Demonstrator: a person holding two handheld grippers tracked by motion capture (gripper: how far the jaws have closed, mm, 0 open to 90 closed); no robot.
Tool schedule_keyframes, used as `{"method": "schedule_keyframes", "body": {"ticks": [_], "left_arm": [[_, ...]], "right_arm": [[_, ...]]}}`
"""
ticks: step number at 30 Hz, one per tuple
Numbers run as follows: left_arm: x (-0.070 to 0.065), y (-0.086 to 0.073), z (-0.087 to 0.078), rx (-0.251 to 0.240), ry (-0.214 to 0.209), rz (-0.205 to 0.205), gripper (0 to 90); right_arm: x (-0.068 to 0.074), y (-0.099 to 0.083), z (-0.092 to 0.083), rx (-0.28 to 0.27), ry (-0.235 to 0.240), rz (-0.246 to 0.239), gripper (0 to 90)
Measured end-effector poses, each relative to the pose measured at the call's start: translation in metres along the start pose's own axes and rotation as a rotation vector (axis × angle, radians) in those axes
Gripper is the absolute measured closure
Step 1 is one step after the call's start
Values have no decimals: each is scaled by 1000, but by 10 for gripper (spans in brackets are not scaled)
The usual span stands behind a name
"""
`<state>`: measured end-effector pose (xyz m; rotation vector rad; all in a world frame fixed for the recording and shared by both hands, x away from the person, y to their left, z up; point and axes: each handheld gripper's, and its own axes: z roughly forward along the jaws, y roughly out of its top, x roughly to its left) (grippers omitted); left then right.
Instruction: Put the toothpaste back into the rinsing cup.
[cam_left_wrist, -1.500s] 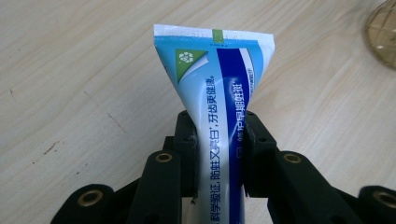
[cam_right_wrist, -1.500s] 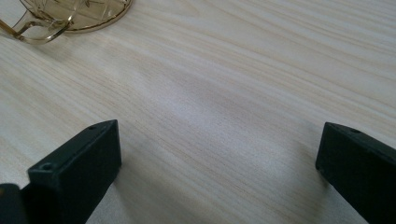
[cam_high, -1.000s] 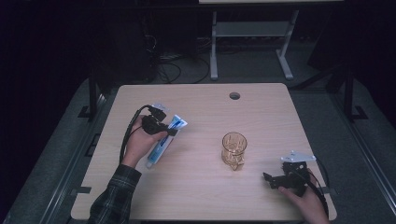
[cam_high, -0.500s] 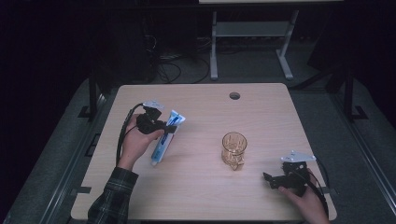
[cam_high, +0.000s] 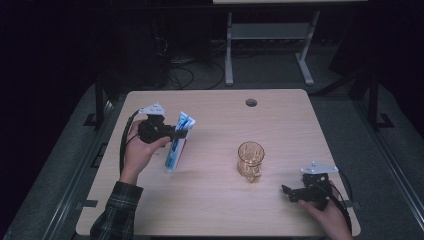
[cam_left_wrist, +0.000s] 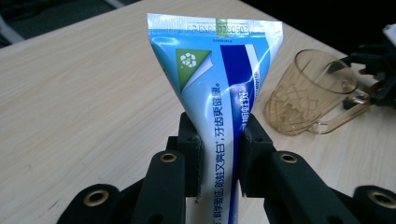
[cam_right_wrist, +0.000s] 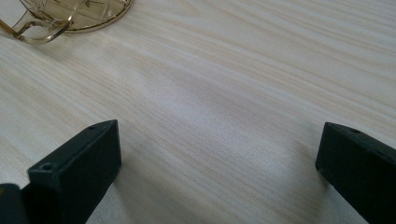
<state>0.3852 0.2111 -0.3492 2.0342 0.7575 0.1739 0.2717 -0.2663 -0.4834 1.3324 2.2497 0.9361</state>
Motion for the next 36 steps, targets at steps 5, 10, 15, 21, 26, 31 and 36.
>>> {"method": "schedule_keyframes", "body": {"ticks": [5,10,15,21,26,31,36], "left_arm": [[-4,2,-3,-53,-44,19,737],[-6,3,-5,-96,-94,28,737],[-11,6,-7,-155,-160,52,736],[-18,11,-9,-191,-217,80,737],[-28,21,-7,-215,-260,112,736],[-34,30,-5,-224,-279,132,736],[-39,38,-3,-233,-291,144,735]], "right_arm": [[0,0,0,0,0,0,0],[0,0,0,0,0,0,0],[0,0,0,0,0,0,0],[0,0,0,0,0,-1,0],[0,0,0,-1,1,0,0],[0,0,0,0,2,1,0],[0,0,0,0,3,0,0]]}}
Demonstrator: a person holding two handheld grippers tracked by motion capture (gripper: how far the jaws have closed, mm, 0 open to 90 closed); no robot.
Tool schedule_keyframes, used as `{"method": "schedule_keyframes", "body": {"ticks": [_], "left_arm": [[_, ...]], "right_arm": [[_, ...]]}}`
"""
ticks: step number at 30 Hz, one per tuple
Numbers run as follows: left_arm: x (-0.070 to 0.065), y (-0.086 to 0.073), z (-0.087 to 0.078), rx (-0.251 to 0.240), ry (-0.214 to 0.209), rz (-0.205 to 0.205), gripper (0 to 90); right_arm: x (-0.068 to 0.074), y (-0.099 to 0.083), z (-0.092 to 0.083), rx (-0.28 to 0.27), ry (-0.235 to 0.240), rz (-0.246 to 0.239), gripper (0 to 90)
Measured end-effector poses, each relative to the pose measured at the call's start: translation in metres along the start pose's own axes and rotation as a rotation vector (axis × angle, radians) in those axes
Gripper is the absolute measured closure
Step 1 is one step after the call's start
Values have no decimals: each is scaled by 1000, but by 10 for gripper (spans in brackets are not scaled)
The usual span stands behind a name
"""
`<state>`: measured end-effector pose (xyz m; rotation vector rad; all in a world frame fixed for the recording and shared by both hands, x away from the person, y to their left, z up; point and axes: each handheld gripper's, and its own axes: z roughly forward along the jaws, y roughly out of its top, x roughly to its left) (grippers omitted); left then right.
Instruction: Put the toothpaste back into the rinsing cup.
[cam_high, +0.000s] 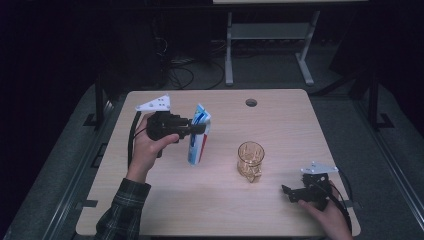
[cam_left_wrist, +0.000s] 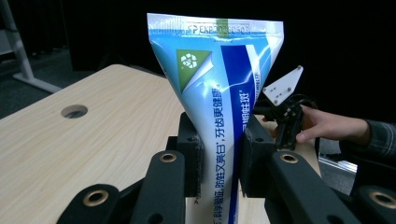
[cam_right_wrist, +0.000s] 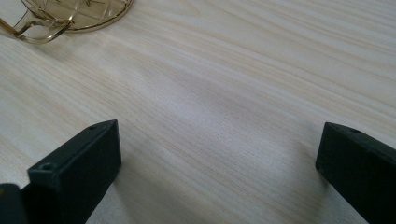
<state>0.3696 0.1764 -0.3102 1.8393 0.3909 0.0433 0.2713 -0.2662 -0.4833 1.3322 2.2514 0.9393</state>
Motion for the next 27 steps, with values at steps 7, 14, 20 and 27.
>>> {"method": "schedule_keyframes", "body": {"ticks": [7,14,20,27], "left_arm": [[-4,13,9,2,-18,26,735],[-6,23,17,-8,-32,40,735],[-7,30,27,-17,-53,54,734],[-10,39,41,-21,-73,70,734]], "right_arm": [[0,0,0,0,0,0,0],[0,0,0,0,-1,0,0],[0,0,0,0,0,0,0],[0,0,0,0,-1,0,0]]}}
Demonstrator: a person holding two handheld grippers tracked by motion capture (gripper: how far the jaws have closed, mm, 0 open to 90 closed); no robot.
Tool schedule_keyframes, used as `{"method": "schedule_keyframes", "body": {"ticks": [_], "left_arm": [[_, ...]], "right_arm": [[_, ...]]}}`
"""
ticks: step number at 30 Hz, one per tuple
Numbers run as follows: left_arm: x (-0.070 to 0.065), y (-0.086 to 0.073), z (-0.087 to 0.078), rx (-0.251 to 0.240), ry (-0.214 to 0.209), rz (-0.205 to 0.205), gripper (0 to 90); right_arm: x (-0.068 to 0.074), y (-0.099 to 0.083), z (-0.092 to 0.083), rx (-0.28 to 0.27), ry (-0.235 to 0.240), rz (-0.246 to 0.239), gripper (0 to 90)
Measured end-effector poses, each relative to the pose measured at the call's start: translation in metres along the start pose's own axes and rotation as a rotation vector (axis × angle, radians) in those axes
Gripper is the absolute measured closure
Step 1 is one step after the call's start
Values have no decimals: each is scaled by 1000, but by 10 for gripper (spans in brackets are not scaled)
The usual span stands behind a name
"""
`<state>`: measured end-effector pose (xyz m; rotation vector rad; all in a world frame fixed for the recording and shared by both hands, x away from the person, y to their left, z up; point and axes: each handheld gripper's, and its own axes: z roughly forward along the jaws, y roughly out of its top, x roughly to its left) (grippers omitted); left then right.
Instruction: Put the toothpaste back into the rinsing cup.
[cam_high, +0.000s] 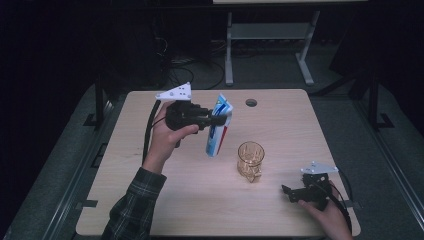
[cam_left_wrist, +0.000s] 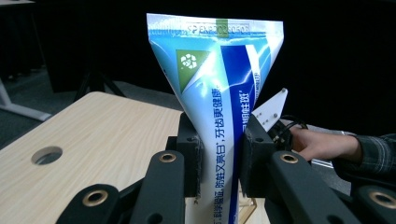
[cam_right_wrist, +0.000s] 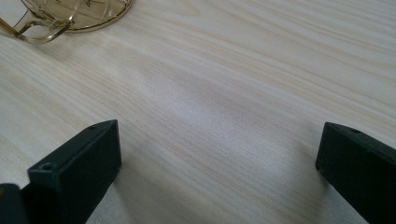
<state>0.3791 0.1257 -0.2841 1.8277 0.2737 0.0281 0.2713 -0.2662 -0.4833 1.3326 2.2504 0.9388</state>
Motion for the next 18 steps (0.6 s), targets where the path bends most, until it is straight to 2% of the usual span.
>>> {"method": "schedule_keyframes", "body": {"ticks": [12,18], "left_arm": [[-2,16,22,-13,-38,25,734],[-4,19,34,-25,-54,37,733]], "right_arm": [[0,0,0,0,2,-1,0],[0,0,0,0,2,-1,0]]}}
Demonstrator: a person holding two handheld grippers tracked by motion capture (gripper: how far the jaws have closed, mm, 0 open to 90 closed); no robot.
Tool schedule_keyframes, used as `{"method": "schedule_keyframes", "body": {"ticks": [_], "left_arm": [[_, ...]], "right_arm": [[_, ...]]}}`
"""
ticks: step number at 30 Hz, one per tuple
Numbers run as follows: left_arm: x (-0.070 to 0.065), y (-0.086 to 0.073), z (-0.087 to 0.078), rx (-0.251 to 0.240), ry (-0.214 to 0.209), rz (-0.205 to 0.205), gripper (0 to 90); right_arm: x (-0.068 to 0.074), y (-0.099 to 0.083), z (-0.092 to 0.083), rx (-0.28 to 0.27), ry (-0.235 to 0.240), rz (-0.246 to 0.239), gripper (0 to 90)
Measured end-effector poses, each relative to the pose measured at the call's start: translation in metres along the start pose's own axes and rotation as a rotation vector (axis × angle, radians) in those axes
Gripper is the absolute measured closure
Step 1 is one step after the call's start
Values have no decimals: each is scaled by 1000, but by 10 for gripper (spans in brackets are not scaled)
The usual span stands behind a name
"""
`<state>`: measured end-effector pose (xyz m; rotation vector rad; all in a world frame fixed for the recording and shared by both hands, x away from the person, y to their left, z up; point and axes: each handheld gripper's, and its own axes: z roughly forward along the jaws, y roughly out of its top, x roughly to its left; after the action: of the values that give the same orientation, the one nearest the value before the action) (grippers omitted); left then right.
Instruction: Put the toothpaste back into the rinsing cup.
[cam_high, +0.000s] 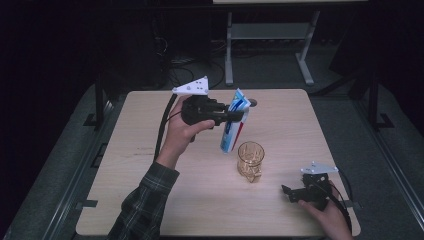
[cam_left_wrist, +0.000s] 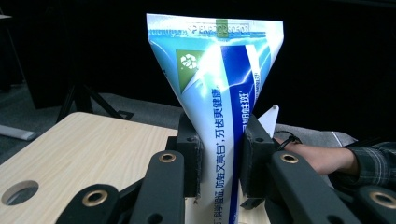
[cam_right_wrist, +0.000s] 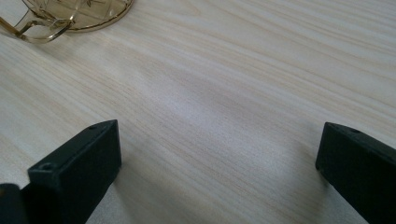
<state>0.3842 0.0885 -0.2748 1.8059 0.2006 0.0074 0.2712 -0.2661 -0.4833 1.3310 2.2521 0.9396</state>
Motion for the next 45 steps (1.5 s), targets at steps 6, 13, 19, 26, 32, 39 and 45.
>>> {"method": "schedule_keyframes", "body": {"ticks": [6,13,19,26,32,39,45], "left_arm": [[2,-2,12,2,-18,-1,733],[4,-2,27,6,-37,7,732],[6,-3,38,10,-47,12,731],[10,-7,51,14,-52,4,731],[13,-10,60,24,-58,3,730],[15,-17,68,44,-67,0,729],[18,-24,74,56,-72,-3,728]], "right_arm": [[0,0,0,0,0,-1,0],[0,0,0,-1,2,-3,0],[0,0,0,-1,4,-4,0],[0,0,0,-1,5,-6,0],[0,0,0,0,8,-7,0],[0,0,0,1,11,-8,0],[0,0,0,1,12,-8,0]]}}
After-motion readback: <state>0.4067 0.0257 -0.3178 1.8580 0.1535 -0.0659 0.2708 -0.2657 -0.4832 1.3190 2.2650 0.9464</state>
